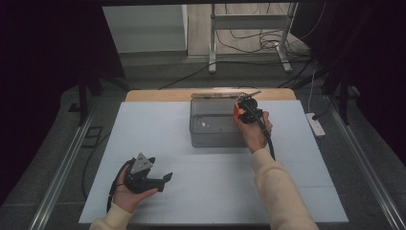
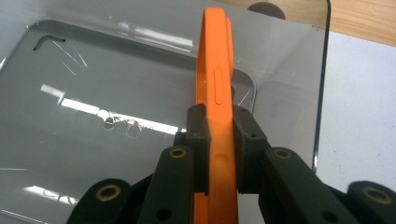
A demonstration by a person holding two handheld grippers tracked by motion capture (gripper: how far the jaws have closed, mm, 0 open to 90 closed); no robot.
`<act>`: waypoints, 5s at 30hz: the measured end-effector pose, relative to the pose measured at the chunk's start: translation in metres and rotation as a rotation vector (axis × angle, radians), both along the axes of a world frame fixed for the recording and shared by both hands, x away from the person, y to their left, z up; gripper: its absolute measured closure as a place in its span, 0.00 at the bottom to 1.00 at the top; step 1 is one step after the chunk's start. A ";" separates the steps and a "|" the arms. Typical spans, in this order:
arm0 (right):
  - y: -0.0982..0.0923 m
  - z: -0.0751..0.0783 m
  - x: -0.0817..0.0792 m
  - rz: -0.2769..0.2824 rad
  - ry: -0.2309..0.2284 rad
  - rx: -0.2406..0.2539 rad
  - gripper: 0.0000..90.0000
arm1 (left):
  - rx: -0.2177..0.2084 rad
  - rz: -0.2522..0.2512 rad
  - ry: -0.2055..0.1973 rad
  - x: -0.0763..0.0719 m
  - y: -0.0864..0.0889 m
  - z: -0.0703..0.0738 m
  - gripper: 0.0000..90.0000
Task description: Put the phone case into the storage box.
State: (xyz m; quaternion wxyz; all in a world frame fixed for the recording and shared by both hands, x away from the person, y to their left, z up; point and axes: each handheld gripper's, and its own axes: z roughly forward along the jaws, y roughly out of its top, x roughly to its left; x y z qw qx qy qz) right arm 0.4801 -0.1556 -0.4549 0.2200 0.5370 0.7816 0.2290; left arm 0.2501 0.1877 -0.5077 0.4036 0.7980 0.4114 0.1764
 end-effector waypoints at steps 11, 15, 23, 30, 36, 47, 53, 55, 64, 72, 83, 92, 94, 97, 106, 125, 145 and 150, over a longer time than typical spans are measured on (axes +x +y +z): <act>0.001 -0.001 0.000 0.013 -0.004 -0.021 0.87 | 0.002 -0.003 0.000 0.000 0.000 0.000 0.16; 0.001 -0.001 0.000 0.008 -0.003 -0.020 0.87 | 0.002 -0.003 0.001 0.000 0.000 0.000 0.16; 0.002 -0.002 0.000 0.007 0.000 -0.026 0.87 | 0.003 -0.004 0.002 0.000 0.000 0.000 0.16; 0.002 -0.003 0.000 0.009 0.006 -0.033 0.87 | 0.002 -0.005 0.003 0.000 -0.001 0.000 0.16; 0.003 -0.004 -0.001 0.006 0.007 -0.043 0.87 | 0.002 -0.005 0.003 0.000 0.000 0.000 0.16; 0.004 -0.004 -0.002 -0.001 0.003 -0.062 0.87 | 0.001 -0.005 0.003 0.000 0.000 0.000 0.16; 0.005 -0.004 -0.003 0.010 -0.009 -0.062 0.84 | 0.001 -0.006 0.003 0.000 0.000 0.000 0.16; 0.006 -0.003 -0.004 0.016 -0.017 -0.068 0.84 | 0.002 -0.006 0.002 0.000 0.000 0.000 0.16; 0.005 0.001 -0.007 0.035 -0.045 -0.101 0.82 | 0.001 -0.006 0.002 0.000 0.000 0.000 0.16; 0.004 0.006 -0.011 0.041 -0.063 -0.107 0.79 | 0.001 -0.006 0.001 0.000 -0.001 0.000 0.16; 0.007 0.012 -0.017 0.070 -0.101 -0.113 0.75 | 0.000 -0.005 0.001 0.000 -0.001 0.000 0.16; 0.006 0.017 -0.020 0.090 -0.116 -0.104 0.74 | 0.001 -0.006 0.001 0.000 -0.001 0.000 0.16; 0.005 0.018 -0.020 0.091 -0.116 -0.104 0.73 | 0.000 -0.005 0.002 0.000 -0.001 0.000 0.16; 0.004 0.019 -0.021 0.096 -0.115 -0.087 0.72 | 0.001 -0.006 0.002 0.000 -0.001 0.000 0.16; -0.003 0.025 -0.025 0.129 -0.106 -0.033 0.68 | 0.000 -0.006 0.003 0.000 0.000 0.000 0.16; -0.017 0.034 -0.053 0.236 -0.125 0.082 0.49 | 0.000 -0.006 0.003 0.000 0.000 -0.001 0.15; -0.034 0.032 -0.085 0.318 -0.184 0.192 0.43 | -0.005 0.004 0.007 0.001 0.001 -0.002 0.15; -0.043 0.030 -0.092 0.327 -0.195 0.221 0.42 | -0.006 0.002 0.007 0.003 -0.001 -0.002 0.15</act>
